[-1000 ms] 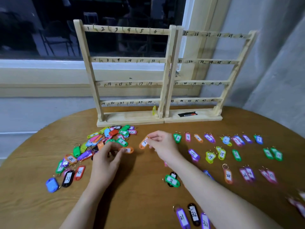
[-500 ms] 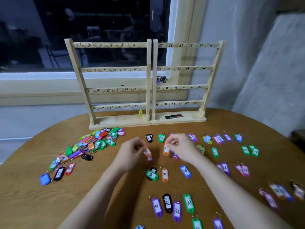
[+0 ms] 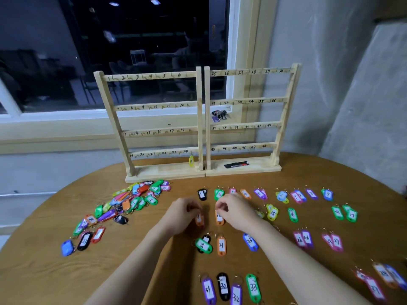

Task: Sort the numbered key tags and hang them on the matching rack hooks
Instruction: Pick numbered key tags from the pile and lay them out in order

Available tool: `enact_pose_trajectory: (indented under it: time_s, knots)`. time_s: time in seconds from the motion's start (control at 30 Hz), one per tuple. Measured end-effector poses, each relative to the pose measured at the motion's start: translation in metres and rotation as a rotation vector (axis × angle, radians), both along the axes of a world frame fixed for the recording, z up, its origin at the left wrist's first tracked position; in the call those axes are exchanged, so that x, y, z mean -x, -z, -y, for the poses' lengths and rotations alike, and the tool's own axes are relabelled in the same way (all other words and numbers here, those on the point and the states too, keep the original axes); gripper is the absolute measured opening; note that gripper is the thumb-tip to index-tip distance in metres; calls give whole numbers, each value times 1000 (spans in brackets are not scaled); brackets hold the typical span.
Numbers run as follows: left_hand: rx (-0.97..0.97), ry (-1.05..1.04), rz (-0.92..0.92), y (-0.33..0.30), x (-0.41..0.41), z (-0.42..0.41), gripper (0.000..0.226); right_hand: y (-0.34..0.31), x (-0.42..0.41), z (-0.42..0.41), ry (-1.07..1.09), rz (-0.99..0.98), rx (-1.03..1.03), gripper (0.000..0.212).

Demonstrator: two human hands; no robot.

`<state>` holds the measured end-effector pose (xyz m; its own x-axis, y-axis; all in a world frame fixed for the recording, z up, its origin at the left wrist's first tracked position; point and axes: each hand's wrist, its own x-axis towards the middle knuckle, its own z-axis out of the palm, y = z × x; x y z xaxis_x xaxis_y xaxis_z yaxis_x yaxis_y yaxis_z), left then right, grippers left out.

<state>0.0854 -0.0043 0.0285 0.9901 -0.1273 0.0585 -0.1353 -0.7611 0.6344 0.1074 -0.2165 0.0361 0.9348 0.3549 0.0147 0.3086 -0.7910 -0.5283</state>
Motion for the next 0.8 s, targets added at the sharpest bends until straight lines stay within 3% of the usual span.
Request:
enact_pose_trajectory:
  time_s: [0.33, 0.47, 0.63, 0.8]
  knots:
    - [66, -146, 124, 6, 14, -27, 15, -9, -9, -12, 45, 50, -104, 16]
    - [62, -328, 156, 10, 42, -76, 17, -14, -1, -48, 0, 17, -184, 15]
    - [-97, -689, 344, 25, 92, -155, 24, -10, 14, -109, -131, -10, -213, 14]
    - [-231, -888, 367, 40, 120, -195, 22, 5, 22, -171, -228, -26, -177, 18]
